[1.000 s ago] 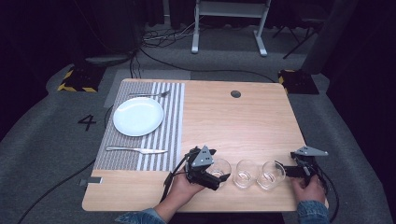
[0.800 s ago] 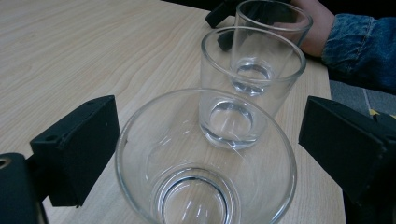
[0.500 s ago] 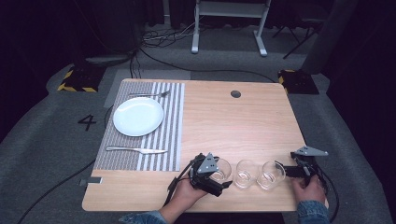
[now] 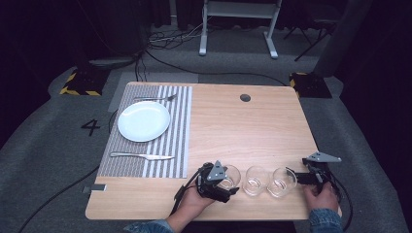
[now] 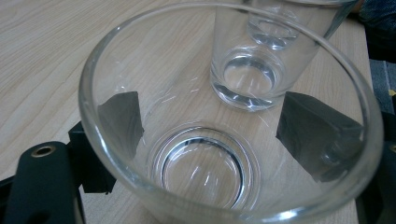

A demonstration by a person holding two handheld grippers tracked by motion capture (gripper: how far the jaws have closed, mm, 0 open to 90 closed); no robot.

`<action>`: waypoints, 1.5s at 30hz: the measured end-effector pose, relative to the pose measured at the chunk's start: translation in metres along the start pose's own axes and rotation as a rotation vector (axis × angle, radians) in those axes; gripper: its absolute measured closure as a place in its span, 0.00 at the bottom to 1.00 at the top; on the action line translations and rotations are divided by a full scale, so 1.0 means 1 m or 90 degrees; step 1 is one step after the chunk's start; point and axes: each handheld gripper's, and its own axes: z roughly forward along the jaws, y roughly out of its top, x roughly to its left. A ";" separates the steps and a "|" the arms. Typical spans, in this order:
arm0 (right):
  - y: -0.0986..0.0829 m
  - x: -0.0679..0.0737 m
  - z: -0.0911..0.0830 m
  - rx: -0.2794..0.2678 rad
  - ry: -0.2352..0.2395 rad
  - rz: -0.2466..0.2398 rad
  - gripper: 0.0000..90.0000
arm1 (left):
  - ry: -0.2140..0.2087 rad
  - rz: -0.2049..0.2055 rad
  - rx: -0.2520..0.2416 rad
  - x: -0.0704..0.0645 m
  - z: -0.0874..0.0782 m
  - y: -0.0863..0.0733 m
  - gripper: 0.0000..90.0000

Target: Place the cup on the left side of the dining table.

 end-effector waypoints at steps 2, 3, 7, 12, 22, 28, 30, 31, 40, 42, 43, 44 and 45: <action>0.000 0.000 0.000 0.000 0.000 0.000 0.15 | 0.002 0.004 -0.001 0.000 0.000 0.000 0.22; 0.000 0.000 0.000 0.000 0.000 0.000 0.15 | 0.002 0.003 -0.003 0.000 0.000 -0.001 0.22; 0.000 0.000 0.000 0.000 0.000 0.000 0.15 | -0.003 0.008 -0.017 -0.001 0.001 -0.003 0.22; 0.000 0.000 0.000 0.000 0.000 0.000 0.15 | -0.004 0.011 -0.019 -0.003 0.001 -0.003 0.23; 0.000 0.000 0.000 0.000 0.000 0.001 0.15 | -0.008 -0.006 -0.016 -0.002 -0.004 0.003 0.23; 0.000 0.000 0.000 0.000 0.000 0.000 0.15 | -0.002 -0.011 -0.021 0.001 -0.011 0.008 0.23; 0.000 0.000 0.000 0.000 0.000 0.000 0.15 | 0.004 -0.004 -0.013 0.003 -0.014 0.011 0.23; 0.000 0.000 0.000 0.000 0.000 0.000 0.15 | 0.009 0.001 -0.013 0.003 -0.017 0.013 0.23; 0.000 0.000 0.000 0.000 0.000 0.000 0.15 | 0.016 -0.002 -0.016 0.007 -0.032 0.026 0.23; 0.000 0.000 0.000 0.000 0.000 0.000 0.15 | 0.006 -0.012 -0.009 0.012 -0.038 0.031 0.23; 0.000 0.000 0.000 0.000 0.000 0.000 0.15 | 0.006 -0.012 -0.009 0.012 -0.038 0.031 0.23; 0.000 0.000 0.000 0.000 0.000 0.000 0.15 | 0.006 -0.009 -0.009 0.014 -0.040 0.033 0.23; 0.000 0.000 0.000 0.000 0.000 0.000 0.15 | 0.008 -0.012 -0.010 0.016 -0.043 0.035 0.23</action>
